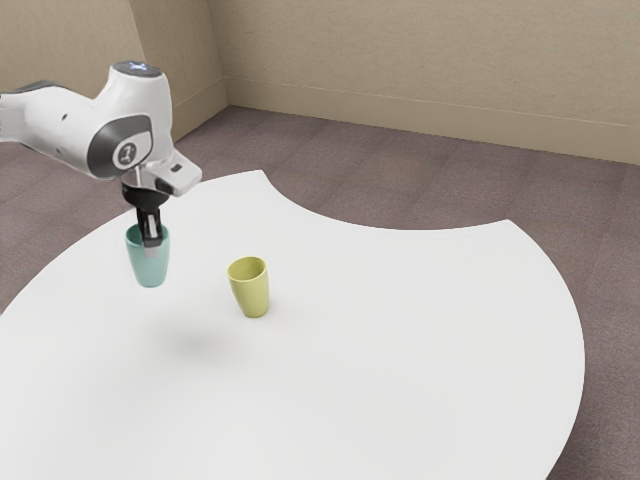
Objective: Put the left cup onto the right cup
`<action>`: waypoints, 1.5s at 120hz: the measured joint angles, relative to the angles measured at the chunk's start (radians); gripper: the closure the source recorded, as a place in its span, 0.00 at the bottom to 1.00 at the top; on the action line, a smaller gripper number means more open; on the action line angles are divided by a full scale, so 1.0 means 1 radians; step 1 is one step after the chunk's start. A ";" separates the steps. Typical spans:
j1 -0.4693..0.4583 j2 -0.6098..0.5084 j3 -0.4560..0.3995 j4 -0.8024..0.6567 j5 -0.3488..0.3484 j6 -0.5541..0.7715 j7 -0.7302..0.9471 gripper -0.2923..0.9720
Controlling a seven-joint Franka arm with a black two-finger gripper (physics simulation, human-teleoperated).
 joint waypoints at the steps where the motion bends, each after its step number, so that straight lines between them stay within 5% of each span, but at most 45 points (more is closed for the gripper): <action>1: -0.002 0.000 0.000 0.001 0.000 0.000 0.000 0.85; 113: -0.149 -0.017 0.012 0.073 0.002 -0.029 -0.014 0.85; 180: -0.139 0.023 0.029 0.114 0.000 -0.022 -0.019 0.85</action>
